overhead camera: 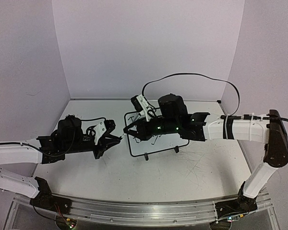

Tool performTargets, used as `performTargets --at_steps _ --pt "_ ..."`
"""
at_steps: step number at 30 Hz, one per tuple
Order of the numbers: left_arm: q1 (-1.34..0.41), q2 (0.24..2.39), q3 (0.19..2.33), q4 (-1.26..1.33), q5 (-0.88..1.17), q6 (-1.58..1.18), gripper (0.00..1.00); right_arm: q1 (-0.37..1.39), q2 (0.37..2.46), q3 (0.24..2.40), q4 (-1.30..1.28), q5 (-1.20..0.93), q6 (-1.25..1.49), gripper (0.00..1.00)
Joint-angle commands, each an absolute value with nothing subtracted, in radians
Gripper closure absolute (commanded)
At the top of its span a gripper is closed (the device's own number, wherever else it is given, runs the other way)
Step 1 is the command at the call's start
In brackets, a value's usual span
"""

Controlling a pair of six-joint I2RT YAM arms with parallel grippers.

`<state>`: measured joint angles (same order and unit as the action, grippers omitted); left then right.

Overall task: Write a sentence on the whiteboard
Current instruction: Insert the whiteboard marker without the cap into the pen cap.

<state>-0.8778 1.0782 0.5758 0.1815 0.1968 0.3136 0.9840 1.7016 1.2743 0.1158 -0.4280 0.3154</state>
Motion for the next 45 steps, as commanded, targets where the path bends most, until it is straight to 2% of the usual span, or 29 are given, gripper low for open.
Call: performTargets --at_steps 1,10,18,22,28,35,41,43,45 --pt "-0.877 1.05 0.635 0.259 0.22 0.291 1.0 0.975 1.685 1.275 0.081 -0.444 0.287 1.0" --pt "-0.877 1.075 0.724 0.212 0.191 0.226 1.0 0.989 1.781 1.322 0.061 -0.495 0.26 1.0" --pt "-0.883 1.084 0.828 0.126 0.137 0.207 1.0 0.987 1.839 1.386 0.002 -0.648 0.266 1.0" --pt "-0.903 1.104 0.865 0.13 0.022 0.166 1.0 0.989 1.853 1.385 0.0 -0.578 0.375 1.0" --pt "-1.027 1.159 0.895 0.143 -0.209 0.277 1.0 1.033 1.915 1.462 -0.053 -0.513 0.611 1.0" --pt "-1.068 1.174 0.906 0.147 -0.276 0.316 1.0 1.057 1.921 1.442 -0.056 -0.464 0.681 1.0" --pt "-1.068 1.148 0.843 0.116 -0.277 0.226 1.0 1.053 1.77 1.384 -0.035 -0.355 0.586 1.0" --pt "-1.069 1.14 0.817 0.084 -0.27 0.185 1.0 1.034 1.712 1.361 -0.035 -0.342 0.555 0.93" --pt "-1.069 1.133 0.793 0.058 -0.266 0.142 1.0 1.012 1.643 1.331 -0.032 -0.328 0.518 0.76"
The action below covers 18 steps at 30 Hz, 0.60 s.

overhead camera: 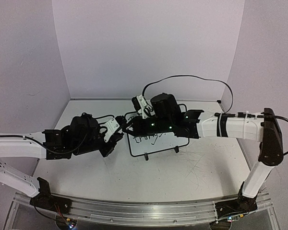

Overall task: Write a sentence on the whiteboard
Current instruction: Insert the whiteboard marker without the cap into the pen cap.

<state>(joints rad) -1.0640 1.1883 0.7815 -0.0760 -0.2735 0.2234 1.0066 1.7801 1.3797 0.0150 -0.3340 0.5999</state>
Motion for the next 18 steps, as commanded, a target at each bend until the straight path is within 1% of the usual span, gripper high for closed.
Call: performTargets --at_steps 1,3,5,6,7,8,10,13,14,16,18 --pt "-1.069 1.13 0.782 0.047 -0.262 0.123 1.0 1.005 1.611 1.319 -0.032 -0.318 0.497 0.66" --pt "-1.069 1.127 0.76 0.024 -0.262 0.077 1.0 0.999 1.532 1.307 -0.034 -0.291 0.442 0.47" --pt "-1.068 1.125 0.739 0.008 -0.272 0.034 1.0 0.998 1.462 1.303 -0.036 -0.267 0.395 0.25" --pt "-1.067 1.123 0.729 0.006 -0.282 0.005 1.0 0.998 1.426 1.297 -0.036 -0.253 0.371 0.17" --pt "-1.066 1.121 0.723 0.006 -0.295 -0.029 1.0 0.997 1.394 1.291 -0.036 -0.24 0.352 0.12" --pt "-1.063 1.119 0.712 -0.014 -0.319 -0.073 1.0 0.997 1.35 1.276 -0.035 -0.21 0.33 0.1" --pt "-1.052 1.118 0.7 -0.051 -0.369 -0.181 1.0 0.997 1.277 1.235 -0.036 -0.14 0.293 0.08" --pt "-1.036 1.109 0.68 -0.164 -0.494 -0.438 1.0 0.997 1.18 1.179 -0.039 -0.016 0.234 0.07" --pt "-1.03 1.098 0.664 -0.207 -0.538 -0.564 1.0 0.997 1.151 1.159 -0.045 0.031 0.214 0.07" --pt "-1.022 1.079 0.619 -0.292 -0.555 -0.737 1.0 0.996 1.107 1.139 -0.061 0.099 0.188 0.07" --pt "-0.998 1.084 0.58 -0.336 -0.525 -0.824 1.0 0.996 1.074 1.126 -0.073 0.146 0.166 0.06"
